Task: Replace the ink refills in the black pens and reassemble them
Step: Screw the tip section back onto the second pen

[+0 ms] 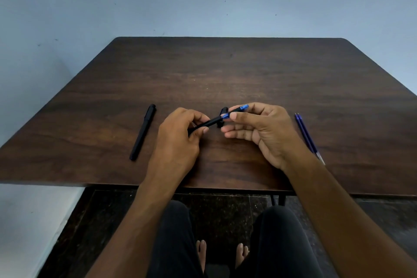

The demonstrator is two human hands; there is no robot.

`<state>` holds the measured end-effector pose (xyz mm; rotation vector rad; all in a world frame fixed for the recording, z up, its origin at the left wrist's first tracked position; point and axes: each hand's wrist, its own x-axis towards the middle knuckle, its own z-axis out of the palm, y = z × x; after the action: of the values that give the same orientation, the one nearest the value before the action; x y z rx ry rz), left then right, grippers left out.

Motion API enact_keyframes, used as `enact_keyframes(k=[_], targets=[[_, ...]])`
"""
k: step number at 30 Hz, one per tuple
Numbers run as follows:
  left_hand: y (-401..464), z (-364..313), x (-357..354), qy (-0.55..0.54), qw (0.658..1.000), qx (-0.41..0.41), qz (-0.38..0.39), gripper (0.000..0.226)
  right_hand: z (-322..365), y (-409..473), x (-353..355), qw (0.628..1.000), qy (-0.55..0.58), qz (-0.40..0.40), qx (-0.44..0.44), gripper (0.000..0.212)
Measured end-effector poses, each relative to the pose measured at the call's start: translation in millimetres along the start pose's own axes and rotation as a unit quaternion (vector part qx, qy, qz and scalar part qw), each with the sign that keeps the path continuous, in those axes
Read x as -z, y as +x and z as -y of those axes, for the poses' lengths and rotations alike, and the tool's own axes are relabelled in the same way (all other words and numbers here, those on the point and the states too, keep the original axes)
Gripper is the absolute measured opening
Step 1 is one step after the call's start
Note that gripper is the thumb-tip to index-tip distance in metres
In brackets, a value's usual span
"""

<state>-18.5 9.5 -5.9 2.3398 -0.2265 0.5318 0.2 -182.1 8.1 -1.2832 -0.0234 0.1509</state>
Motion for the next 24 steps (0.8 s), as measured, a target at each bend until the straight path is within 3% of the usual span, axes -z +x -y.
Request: enact_keyframes(k=[24], targets=[[-0.8, -0.6, -1.8, -0.009, 1.000, -0.023, -0.004, 0.020, -3.3, -0.1, -6.7, 0.997, -0.077, -0.014, 0.030, 0.020]])
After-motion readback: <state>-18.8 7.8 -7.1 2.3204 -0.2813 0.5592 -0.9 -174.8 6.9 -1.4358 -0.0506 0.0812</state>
